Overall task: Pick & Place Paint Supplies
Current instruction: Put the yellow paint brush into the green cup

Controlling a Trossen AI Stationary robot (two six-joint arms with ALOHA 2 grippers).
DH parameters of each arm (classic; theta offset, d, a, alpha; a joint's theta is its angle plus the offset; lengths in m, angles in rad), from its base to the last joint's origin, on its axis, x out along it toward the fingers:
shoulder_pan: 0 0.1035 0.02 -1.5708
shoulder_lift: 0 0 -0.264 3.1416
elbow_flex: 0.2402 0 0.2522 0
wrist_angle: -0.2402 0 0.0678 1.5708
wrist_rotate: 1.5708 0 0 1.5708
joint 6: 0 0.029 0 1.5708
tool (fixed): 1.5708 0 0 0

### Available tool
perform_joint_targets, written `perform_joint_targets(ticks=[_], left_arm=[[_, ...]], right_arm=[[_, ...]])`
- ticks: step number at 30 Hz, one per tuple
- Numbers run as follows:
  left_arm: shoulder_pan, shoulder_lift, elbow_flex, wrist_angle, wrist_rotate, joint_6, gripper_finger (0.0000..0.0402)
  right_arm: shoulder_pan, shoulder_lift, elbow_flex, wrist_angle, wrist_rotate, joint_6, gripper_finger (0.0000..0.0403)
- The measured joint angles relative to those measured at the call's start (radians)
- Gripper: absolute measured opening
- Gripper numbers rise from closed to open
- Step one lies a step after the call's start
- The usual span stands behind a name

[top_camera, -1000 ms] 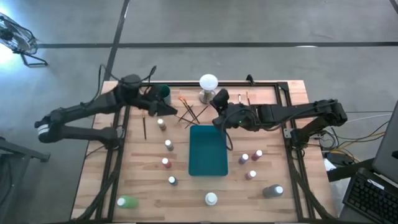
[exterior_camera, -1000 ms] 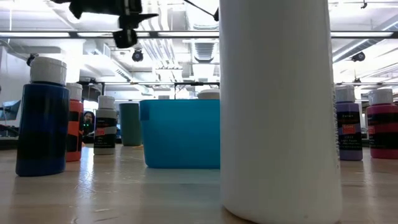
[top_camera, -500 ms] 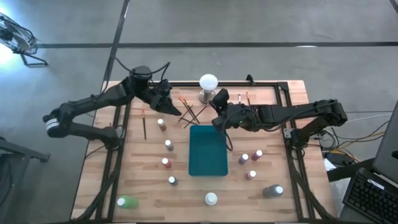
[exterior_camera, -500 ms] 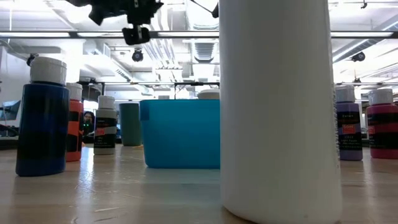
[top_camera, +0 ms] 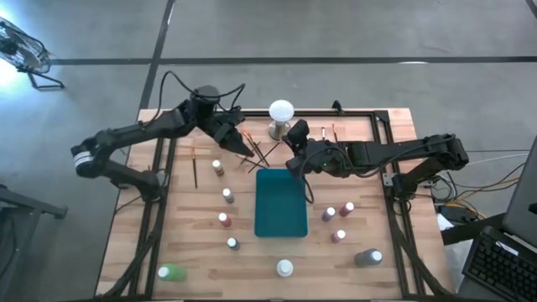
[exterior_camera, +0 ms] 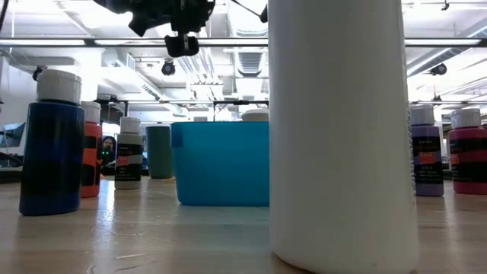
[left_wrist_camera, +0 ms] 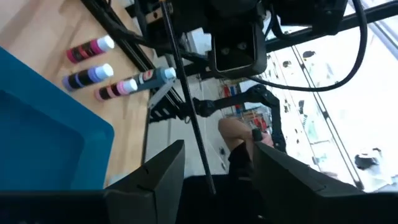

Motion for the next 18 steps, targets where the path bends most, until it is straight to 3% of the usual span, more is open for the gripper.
perform_joint_targets(ticks=[18], left_arm=[[-0.054, 0.077, 0.011, 0.038, 0.018, -0.051, 0.0193]], right_arm=[[0.000, 0.000, -0.004, 0.001, 0.038, -0.005, 0.0008]])
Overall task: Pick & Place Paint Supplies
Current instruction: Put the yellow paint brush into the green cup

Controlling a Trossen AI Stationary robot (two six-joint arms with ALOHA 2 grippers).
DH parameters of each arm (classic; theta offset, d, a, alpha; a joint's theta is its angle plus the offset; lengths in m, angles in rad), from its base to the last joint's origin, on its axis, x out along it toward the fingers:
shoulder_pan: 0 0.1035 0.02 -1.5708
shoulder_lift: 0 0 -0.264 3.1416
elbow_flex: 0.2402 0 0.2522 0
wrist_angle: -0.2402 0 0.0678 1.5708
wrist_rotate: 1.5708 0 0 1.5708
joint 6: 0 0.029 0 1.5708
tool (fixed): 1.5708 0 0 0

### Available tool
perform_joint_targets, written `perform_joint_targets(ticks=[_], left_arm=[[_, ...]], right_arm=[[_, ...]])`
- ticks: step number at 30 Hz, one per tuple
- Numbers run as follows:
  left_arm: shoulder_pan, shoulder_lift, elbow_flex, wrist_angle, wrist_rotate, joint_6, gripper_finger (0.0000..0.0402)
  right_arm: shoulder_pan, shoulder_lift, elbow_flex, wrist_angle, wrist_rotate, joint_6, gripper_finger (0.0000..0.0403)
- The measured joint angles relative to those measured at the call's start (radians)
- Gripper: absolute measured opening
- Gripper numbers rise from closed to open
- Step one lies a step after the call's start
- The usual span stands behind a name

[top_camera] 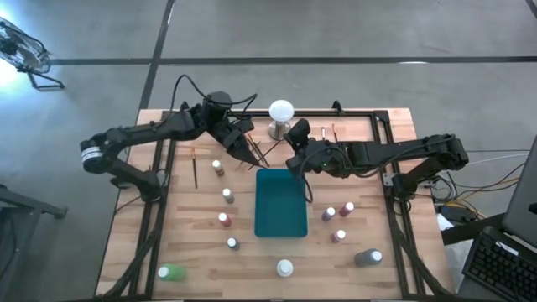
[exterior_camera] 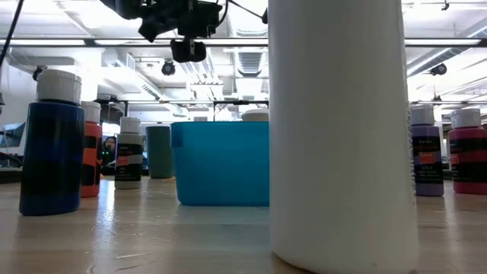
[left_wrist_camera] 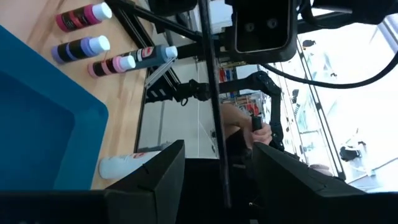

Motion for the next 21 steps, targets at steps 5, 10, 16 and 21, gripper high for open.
perform_joint_targets(ticks=[5, 10, 16, 21], left_arm=[[0.000, 0.023, 0.002, 0.035, 0.002, -0.033, 0.0187], [0.000, 0.058, 0.027, 0.036, 0.011, -0.038, 0.0155], [-0.001, 0.080, 0.064, 0.035, 0.023, -0.043, 0.0093], [-0.001, 0.094, 0.077, 0.034, 0.027, -0.061, 0.0048]], right_arm=[[0.000, 0.000, -0.002, 0.001, 0.000, -0.003, 0.0008], [0.000, 0.000, -0.005, -0.001, 0.000, -0.004, 0.0008], [0.000, 0.000, -0.017, -0.006, 0.005, -0.003, 0.0008], [-0.001, -0.001, -0.035, -0.004, 0.007, -0.017, 0.0008]])
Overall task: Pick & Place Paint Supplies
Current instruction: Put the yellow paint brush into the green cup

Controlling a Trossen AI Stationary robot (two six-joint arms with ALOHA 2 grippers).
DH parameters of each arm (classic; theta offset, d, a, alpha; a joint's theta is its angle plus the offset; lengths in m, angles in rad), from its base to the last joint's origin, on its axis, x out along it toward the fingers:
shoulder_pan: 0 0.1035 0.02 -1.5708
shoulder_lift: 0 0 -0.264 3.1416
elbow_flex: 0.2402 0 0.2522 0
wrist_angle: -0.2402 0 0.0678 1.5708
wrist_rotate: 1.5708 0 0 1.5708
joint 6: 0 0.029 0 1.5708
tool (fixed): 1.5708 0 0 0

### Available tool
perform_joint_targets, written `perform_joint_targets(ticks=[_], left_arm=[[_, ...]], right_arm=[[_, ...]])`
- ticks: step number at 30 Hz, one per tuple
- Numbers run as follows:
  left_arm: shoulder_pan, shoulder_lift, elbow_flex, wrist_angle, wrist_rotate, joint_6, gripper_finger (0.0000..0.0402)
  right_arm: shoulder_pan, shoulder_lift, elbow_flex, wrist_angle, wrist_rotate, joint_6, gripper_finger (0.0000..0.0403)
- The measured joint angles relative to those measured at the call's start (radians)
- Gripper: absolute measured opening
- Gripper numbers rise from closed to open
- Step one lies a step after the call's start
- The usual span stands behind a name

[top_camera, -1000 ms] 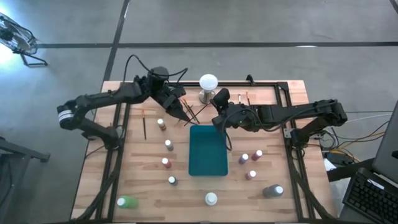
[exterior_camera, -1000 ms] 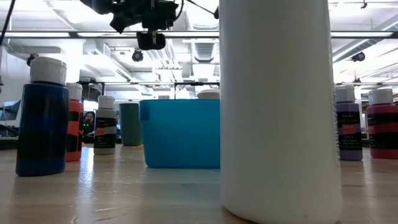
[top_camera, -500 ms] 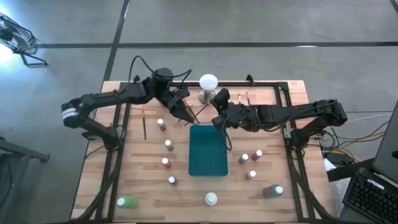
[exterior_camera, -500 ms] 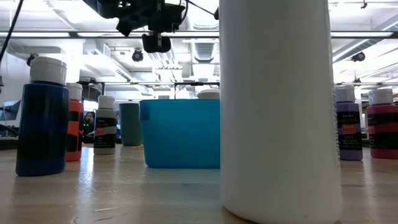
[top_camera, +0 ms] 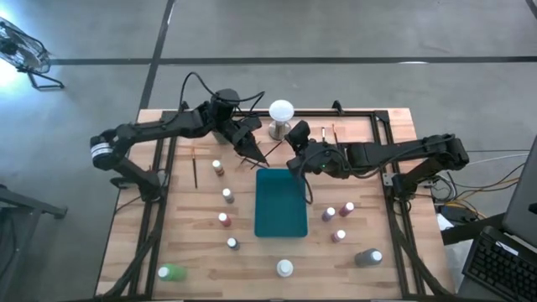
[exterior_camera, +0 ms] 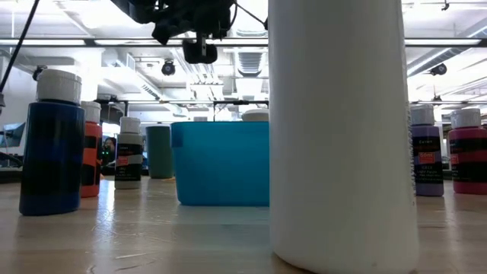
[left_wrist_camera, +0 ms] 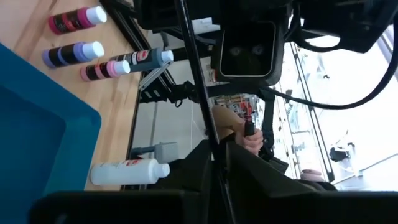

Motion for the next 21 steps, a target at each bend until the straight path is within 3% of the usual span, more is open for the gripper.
perform_joint_targets(ticks=[5, 21], left_arm=[[0.000, 0.015, -0.001, -0.001, 0.021, -0.006, 0.0037], [0.004, 0.040, 0.002, 0.020, 0.023, -0.001, 0.0078]], right_arm=[[0.001, 0.000, -0.003, 0.003, -0.001, -0.005, 0.0008], [0.020, 0.001, -0.003, 0.040, -0.067, -0.005, 0.0008]])
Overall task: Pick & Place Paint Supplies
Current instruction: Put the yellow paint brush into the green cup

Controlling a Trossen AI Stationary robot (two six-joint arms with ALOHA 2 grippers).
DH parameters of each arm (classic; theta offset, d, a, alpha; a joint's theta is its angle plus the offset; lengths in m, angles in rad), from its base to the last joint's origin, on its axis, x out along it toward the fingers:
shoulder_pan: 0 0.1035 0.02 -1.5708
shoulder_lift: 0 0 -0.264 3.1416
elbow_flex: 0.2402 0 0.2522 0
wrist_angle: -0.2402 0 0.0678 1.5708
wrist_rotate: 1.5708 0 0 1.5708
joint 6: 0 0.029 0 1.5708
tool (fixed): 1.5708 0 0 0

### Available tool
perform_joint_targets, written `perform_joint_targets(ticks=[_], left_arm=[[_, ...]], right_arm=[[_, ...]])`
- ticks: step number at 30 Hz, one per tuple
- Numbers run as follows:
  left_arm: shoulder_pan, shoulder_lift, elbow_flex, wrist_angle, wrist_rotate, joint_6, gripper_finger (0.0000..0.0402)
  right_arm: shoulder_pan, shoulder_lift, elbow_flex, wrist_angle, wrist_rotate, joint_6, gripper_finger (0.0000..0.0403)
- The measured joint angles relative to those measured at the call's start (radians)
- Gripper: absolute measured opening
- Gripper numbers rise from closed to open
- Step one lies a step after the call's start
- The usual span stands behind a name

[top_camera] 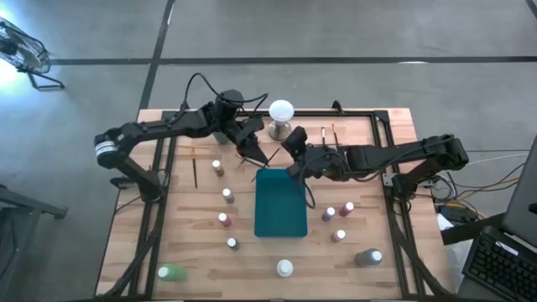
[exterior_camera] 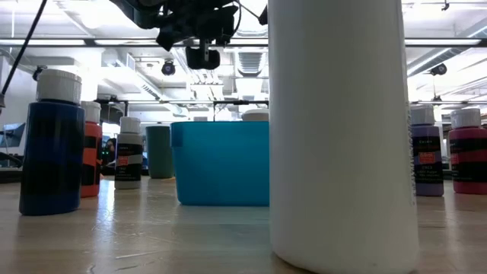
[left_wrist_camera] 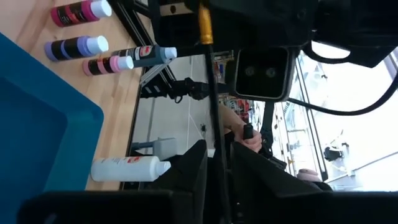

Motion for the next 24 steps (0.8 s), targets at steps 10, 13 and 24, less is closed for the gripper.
perform_joint_targets(ticks=[10, 13, 24], left_arm=[[0.000, 0.016, 0.017, 0.006, 0.001, -0.005, 0.0077], [0.000, 0.019, 0.020, 0.003, -0.001, -0.005, 0.0078], [0.006, 0.019, 0.010, 0.010, -0.024, -0.001, 0.0078]], right_arm=[[0.001, 0.037, 0.000, 0.057, 0.014, -0.052, 0.0008], [0.001, 0.065, 0.000, 0.090, 0.019, -0.087, 0.0008], [0.010, 0.084, 0.000, 0.136, 0.056, -0.104, 0.0008]])
